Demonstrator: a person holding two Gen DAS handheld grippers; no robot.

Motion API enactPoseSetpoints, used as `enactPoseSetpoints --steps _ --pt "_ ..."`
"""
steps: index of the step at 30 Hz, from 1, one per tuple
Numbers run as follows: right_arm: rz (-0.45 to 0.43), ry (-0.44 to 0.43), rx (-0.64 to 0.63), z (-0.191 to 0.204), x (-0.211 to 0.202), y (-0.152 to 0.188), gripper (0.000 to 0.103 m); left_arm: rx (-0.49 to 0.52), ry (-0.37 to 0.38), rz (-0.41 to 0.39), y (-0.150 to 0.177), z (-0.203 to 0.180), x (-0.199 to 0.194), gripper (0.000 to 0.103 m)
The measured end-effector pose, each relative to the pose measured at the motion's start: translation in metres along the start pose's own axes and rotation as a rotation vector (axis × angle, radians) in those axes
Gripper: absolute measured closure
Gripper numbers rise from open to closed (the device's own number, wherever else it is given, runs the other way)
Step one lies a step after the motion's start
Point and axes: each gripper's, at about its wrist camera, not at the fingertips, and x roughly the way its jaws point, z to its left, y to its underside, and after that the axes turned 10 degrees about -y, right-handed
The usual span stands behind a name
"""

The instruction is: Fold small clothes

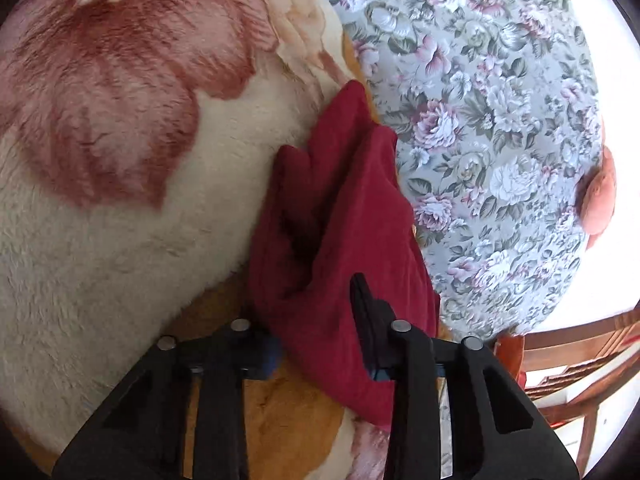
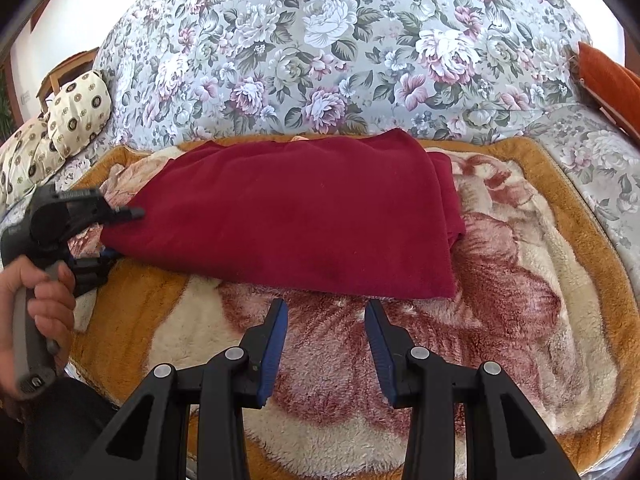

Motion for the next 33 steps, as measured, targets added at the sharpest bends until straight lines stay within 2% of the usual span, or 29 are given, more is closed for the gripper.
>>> enactPoseSetpoints --steps 4,6,9,12,13,15,16,17,19,22,24,25,26,27,28,30,33 --pt "0.001 0.043 -0.047 0.010 -0.002 -0.001 0.065 0.024 0.032 -0.029 0.001 0.002 0.000 0.076" --pt "-0.010 0.016 -0.066 0.016 -0.006 -0.012 0.065 0.030 0.042 -0.049 0.002 0.003 0.000 0.076" --pt "-0.015 -0.094 -0.086 0.036 -0.003 -0.062 0.065 0.037 0.043 -0.065 0.004 0.003 -0.001 0.076" --pt "0.089 -0.333 -0.063 0.063 0.030 -0.126 0.060 0.050 0.030 -0.076 0.005 0.000 0.001 0.076" --pt "0.153 -0.430 -0.037 0.073 0.053 -0.149 0.060 0.060 0.020 -0.080 0.005 -0.001 0.001 0.076" --pt "0.235 -0.502 -0.001 0.085 0.090 -0.178 0.060 0.081 -0.002 -0.101 0.006 -0.004 0.000 0.076" --pt "0.262 -0.499 0.028 0.091 0.115 -0.196 0.060 0.093 -0.010 -0.117 0.007 -0.005 -0.001 0.076" --pt "0.279 -0.493 0.057 0.094 0.131 -0.207 0.060 0.113 -0.026 -0.136 0.008 -0.007 -0.001 0.088" --pt "0.333 -0.503 0.155 0.097 0.167 -0.225 0.060 0.167 -0.079 -0.180 0.012 -0.015 -0.002 0.094" --pt "0.413 -0.543 0.268 0.101 0.208 -0.238 0.059 0.265 -0.150 -0.246 0.023 -0.030 -0.004 0.095" --pt "0.431 -0.514 0.293 0.105 0.224 -0.241 0.055 0.362 -0.186 -0.306 0.033 -0.046 -0.008 0.095" --pt "0.438 -0.502 0.308 0.106 0.232 -0.243 0.052 0.410 -0.198 -0.339 0.039 -0.054 -0.010 0.095" --pt "0.447 -0.491 0.324 0.104 0.238 -0.243 0.041 0.452 -0.208 -0.361 0.044 -0.061 -0.010 0.095" --pt "0.452 -0.484 0.345 0.103 0.243 -0.244 0.036 0.481 -0.210 -0.376 0.048 -0.065 -0.010 0.095" --pt "0.468 -0.484 0.366 0.102 0.252 -0.245 0.035 0.516 -0.213 -0.394 0.053 -0.071 -0.011 0.095" --pt "0.509 -0.475 0.365 0.104 0.262 -0.246 0.034 0.567 -0.220 -0.423 0.059 -0.079 -0.011 0.095" --pt "0.586 -0.429 0.296 0.119 0.278 -0.249 0.034 0.651 -0.228 -0.473 0.071 -0.092 -0.012 0.095"
